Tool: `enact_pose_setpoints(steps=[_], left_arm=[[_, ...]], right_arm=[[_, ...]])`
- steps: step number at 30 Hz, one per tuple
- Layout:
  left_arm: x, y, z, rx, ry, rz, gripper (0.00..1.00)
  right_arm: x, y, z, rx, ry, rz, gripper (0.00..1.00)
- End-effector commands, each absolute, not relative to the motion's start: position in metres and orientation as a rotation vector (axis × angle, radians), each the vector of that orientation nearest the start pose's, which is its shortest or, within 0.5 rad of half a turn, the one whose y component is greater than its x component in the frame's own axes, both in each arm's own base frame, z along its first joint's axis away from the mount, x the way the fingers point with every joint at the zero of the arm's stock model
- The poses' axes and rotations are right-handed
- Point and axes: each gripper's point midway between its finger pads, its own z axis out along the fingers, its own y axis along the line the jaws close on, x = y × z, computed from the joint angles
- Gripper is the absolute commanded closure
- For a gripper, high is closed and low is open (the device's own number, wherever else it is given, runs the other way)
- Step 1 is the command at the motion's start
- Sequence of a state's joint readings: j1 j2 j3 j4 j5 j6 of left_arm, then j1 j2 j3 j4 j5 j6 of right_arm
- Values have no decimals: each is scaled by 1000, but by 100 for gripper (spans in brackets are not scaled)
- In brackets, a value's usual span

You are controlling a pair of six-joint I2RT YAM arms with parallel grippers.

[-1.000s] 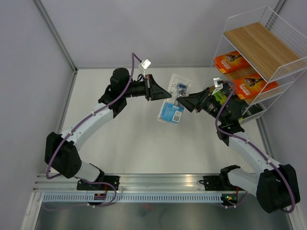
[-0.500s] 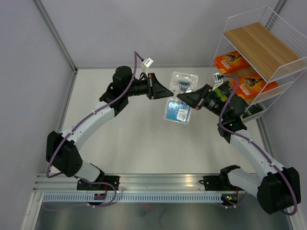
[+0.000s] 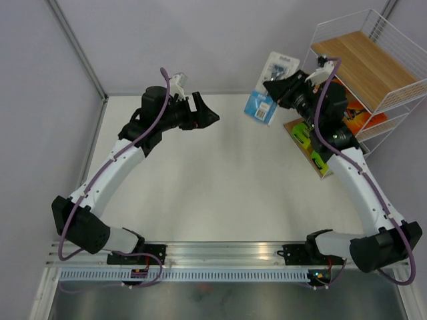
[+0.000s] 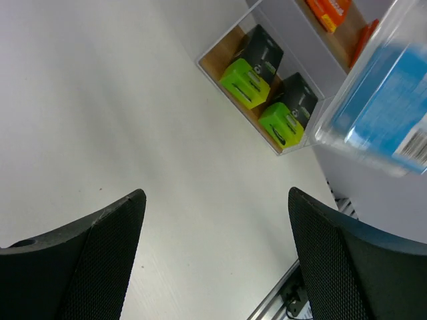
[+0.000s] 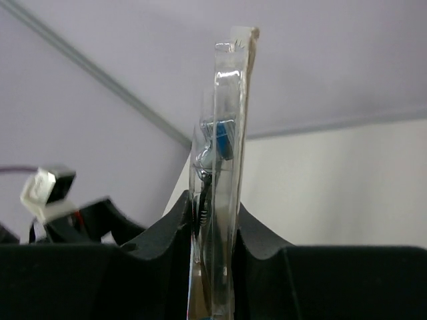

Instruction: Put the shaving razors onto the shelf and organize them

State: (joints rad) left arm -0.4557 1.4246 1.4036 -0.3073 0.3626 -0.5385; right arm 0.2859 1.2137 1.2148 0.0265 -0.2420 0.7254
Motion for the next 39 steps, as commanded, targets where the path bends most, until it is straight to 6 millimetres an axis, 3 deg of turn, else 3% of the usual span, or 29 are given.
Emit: enact_pose_setpoints(steps=[1, 5, 10, 14, 19, 25, 29, 34, 37, 39], left_arm=[[347, -243, 312, 160, 2013, -870, 9], [343, -234, 296, 128, 2044, -827, 8], [338, -237, 287, 151, 2065, -845, 8], [338, -237, 284, 151, 2069, -844, 8], [339, -242, 277, 155, 2063, -877, 8], [337, -243, 270, 155, 2073, -884, 8], [339, -243, 263, 160, 2087, -875, 8], [342, -245, 260, 158, 2099, -877, 8], [346, -246, 256, 149, 2110, -868, 8], [349, -248, 255, 152, 2116, -871, 8]], right_arm=[[405, 132, 457, 295, 1521, 664, 100], [418, 78, 508, 518, 1373, 481, 99], [418, 18, 544, 784, 1152, 350, 99], [405, -19, 553, 957, 1016, 244, 100], [382, -60, 548, 1139, 841, 101, 99], [371, -83, 560, 1245, 656, 14, 99], [390, -90, 553, 1254, 648, -18, 100], [398, -109, 547, 1300, 608, -69, 99], [417, -120, 533, 1274, 689, -72, 99], [423, -130, 528, 1281, 692, -45, 85]])
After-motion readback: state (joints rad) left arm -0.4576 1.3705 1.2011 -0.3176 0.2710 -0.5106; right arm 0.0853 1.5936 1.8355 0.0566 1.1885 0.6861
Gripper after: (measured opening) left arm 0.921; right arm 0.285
